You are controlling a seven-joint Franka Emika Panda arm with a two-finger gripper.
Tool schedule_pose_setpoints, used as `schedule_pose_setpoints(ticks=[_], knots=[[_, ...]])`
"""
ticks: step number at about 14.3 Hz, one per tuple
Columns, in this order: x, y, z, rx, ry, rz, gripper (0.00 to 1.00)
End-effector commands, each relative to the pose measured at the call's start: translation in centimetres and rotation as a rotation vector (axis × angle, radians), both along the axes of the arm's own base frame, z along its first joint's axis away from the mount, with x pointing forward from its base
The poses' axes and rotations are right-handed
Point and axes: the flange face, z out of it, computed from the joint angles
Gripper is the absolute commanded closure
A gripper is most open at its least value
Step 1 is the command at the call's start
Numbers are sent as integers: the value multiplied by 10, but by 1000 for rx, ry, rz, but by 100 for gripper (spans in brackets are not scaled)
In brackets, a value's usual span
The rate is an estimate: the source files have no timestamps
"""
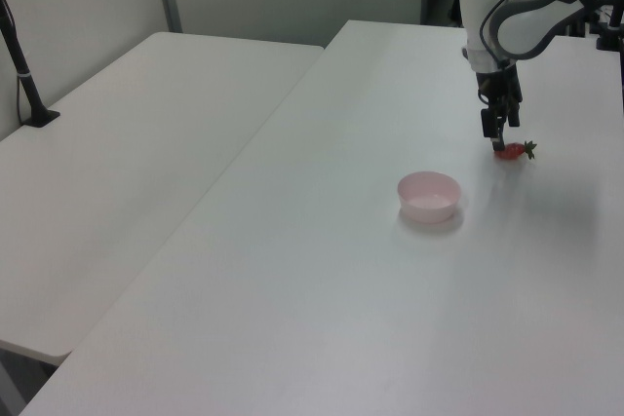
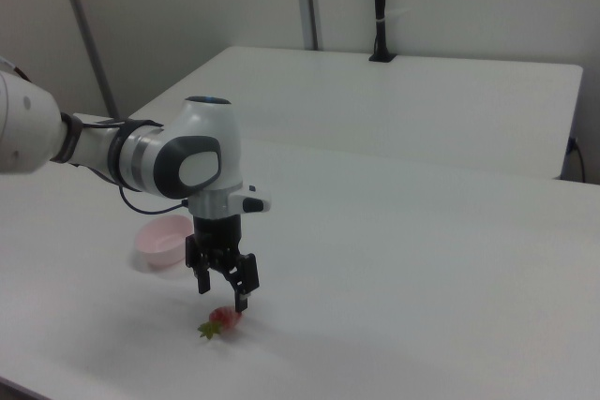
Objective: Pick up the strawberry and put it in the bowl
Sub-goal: 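Lower the open gripper down over the red strawberry, then close the gripper on the red strawberry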
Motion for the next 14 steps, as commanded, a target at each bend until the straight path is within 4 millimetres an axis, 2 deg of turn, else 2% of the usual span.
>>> schedule_pose_setpoints(ticks=[1, 3, 8, 10, 14], knots=[[-1, -5, -15, -12, 12, -20, 0], [-1, -5, -25, -10, 32, -20, 4], [3, -6, -36, -10, 17, -24, 31], [3, -5, -36, -8, 16, -24, 49], [4, -2, -32, -8, 15, -19, 57]])
